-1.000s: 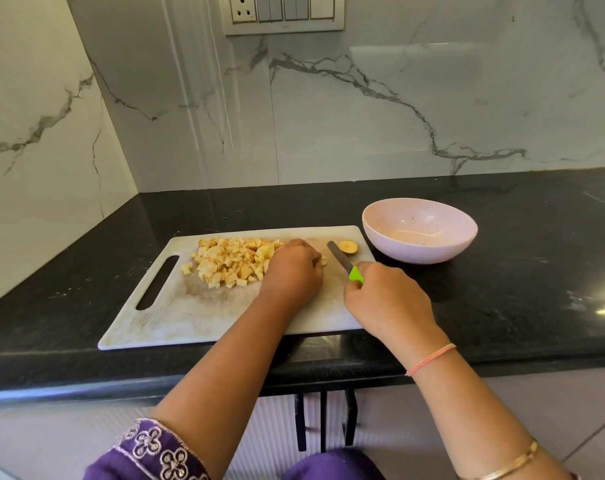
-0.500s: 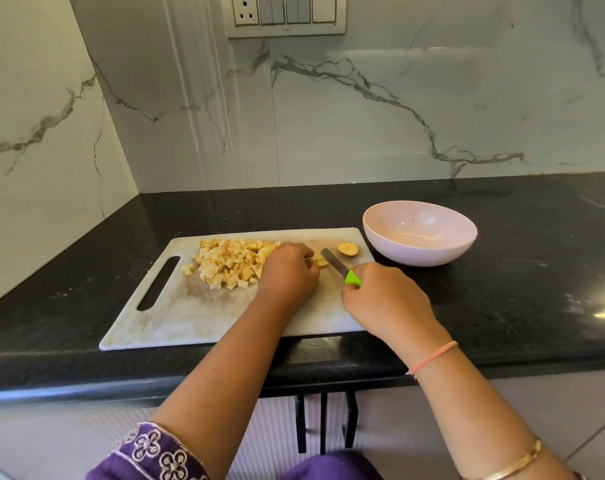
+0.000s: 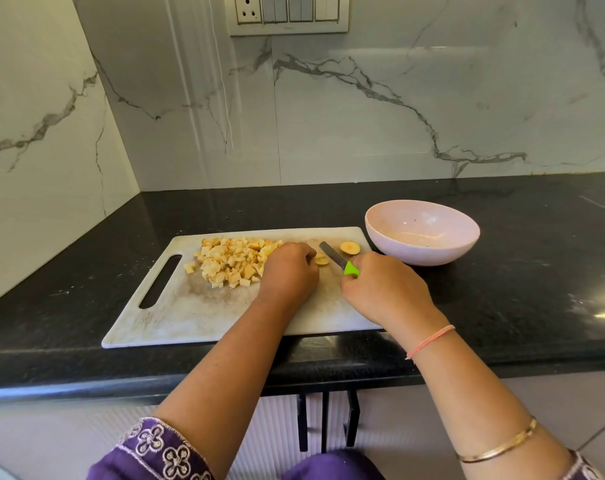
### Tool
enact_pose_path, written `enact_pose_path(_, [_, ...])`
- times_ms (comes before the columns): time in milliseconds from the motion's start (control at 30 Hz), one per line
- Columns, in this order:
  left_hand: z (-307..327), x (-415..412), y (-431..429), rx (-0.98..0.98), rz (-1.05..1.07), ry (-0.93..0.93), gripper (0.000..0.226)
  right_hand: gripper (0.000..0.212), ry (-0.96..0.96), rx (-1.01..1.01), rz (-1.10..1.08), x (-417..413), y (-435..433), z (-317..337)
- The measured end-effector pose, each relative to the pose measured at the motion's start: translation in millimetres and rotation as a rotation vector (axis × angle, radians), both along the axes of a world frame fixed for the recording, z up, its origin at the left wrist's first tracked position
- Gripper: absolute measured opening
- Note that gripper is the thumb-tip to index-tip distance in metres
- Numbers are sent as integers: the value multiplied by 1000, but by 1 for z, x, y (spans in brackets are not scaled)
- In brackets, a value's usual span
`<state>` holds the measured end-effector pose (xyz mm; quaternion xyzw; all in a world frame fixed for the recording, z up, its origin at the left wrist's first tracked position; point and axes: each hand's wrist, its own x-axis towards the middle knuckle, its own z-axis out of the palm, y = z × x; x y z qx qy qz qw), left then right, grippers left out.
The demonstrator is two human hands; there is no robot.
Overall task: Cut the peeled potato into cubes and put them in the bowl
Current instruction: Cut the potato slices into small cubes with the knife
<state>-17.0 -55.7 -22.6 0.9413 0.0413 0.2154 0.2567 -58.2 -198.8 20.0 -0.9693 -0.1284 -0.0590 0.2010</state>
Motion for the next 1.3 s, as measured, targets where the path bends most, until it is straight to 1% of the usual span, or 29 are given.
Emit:
enact_pose_path(67, [1, -1, -1, 5, 9, 9, 23, 19, 5, -14, 6, 2, 2, 1])
enact_pose_path(200, [1, 0, 0, 18, 21, 37, 24, 27, 22, -47, 31, 1, 7, 3])
enact_pose_path(300, [2, 3, 1, 23, 27, 38, 24, 28, -14, -110, 41, -1, 7, 6])
enact_pose_path(400, [2, 4, -2, 28, 31, 32, 24, 21, -24, -163, 57, -3, 7, 9])
enact_pose_path(533, [0, 3, -2, 32, 48, 44, 24, 5, -27, -204, 94, -12, 11, 12])
enact_pose_path(633, [0, 4, -1, 31, 54, 39, 24, 4, -35, -175, 96, -21, 12, 12])
enact_pose_path(733, [-1, 5, 1, 45, 62, 28, 24, 13, -45, -133, 81, -30, 9, 5])
enact_pose_path(867, [-5, 3, -1, 50, 55, 13, 24, 23, -50, -129, 61, -38, 6, -5])
enact_pose_path(1100, [0, 3, -3, 47, 54, 12, 23, 17, -90, -160, 92, -39, -3, 5])
enact_pose_path(1200, [-1, 3, 3, 44, 60, -11, 23, 21, -79, -139, 89, -41, -7, 10])
enact_pose_path(1300, [-4, 2, 0, 30, 50, 3, 22, 28, -52, -88, 49, -38, -12, 10])
